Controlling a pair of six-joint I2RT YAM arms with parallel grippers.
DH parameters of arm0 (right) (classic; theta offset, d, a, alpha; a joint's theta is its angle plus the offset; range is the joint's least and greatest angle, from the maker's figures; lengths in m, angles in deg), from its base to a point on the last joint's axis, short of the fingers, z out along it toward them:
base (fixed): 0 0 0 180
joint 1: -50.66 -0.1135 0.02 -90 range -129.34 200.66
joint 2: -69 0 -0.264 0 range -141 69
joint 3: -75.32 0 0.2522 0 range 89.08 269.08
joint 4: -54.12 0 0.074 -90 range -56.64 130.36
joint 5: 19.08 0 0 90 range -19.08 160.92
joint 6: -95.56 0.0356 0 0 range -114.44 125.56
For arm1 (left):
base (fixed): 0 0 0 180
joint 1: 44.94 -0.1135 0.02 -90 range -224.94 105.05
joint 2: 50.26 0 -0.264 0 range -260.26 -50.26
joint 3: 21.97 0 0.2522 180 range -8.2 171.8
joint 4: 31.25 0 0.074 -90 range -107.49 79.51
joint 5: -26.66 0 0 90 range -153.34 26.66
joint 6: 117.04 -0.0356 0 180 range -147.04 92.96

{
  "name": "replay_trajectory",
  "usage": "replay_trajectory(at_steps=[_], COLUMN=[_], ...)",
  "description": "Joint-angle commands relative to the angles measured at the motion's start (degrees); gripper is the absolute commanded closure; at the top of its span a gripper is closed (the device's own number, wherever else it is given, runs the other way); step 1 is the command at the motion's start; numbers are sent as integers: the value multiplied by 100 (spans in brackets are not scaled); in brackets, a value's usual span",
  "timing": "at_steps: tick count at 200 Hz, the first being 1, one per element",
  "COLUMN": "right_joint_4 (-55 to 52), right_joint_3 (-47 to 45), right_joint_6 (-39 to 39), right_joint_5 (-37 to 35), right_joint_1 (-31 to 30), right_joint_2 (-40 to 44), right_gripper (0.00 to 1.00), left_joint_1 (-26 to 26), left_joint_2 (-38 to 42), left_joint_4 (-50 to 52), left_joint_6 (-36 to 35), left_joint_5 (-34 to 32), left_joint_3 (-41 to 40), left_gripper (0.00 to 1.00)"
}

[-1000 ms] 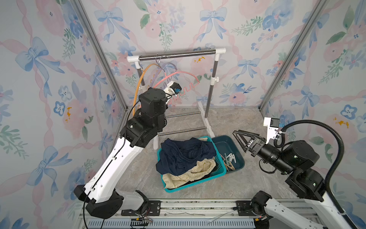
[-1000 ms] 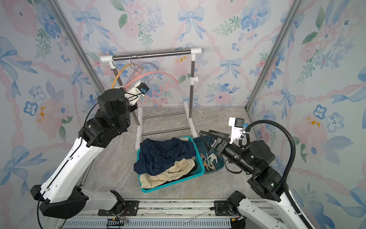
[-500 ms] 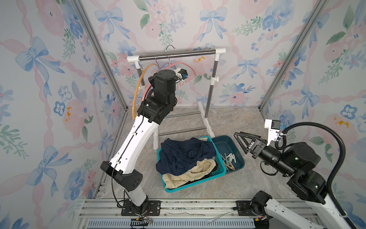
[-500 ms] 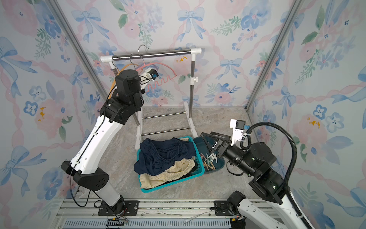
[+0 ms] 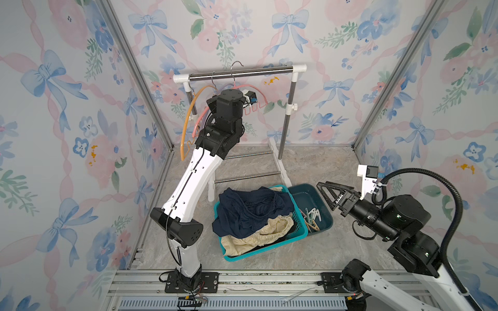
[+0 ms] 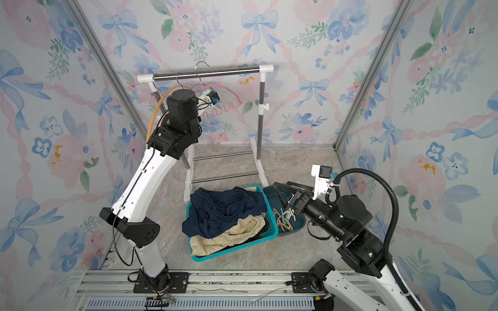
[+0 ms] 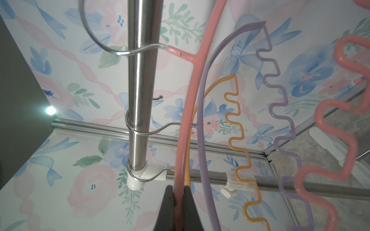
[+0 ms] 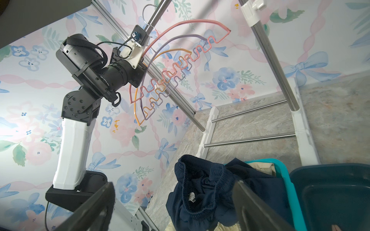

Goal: Remove the clothespins securing shorts to the hanger
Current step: Place the hanger on the clothesline.

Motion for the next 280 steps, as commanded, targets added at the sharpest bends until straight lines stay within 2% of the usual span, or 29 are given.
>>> replay_trajectory(at_steps=[1,41,81,84,96,108,127,162,220,250,280], right_joint_4=[59,144,93,73,-33,-162,-320,-492,-936,-1099,-1169], right_joint_3=[-106,-159,-159,-155,-113,-73,-26,-15,10,35,20], right_joint_6=[9,12,-23,-29,-83,-134,-233,-349,-553,-857,-974], right_joint_5=[-12,1,-29,-35,-72,-131,-234,-429,-965,-777,-829], right_joint_1=[52,53,59,71,71,83,85,123,157,139,-11], right_joint_2=[33,9,17,17,17,8,-25,-44,92,-105,-322], right_gripper=[7,7,7,7,7,6,6,5,4,8,10], left_joint_1=[-7,167,339,354,439,559,788,1220,2100,2593,2916], left_joint_2=[0,161,306,306,358,434,616,1100,2427,3128,3788], left_joint_4=[-264,-256,-225,-221,-185,-182,-156,-111,26,35,214], left_joint_6=[10,37,379,404,474,572,806,1389,3142,4107,5283], left_joint_5=[-118,-271,-428,-455,-527,-564,-605,-892,-968,-917,-248], left_joint_3=[-89,-524,-966,-978,-1045,-1129,-1295,-1817,-3272,-4001,-4753], left_gripper=[100,100,100,96,69,54,42,34,24,23,22])
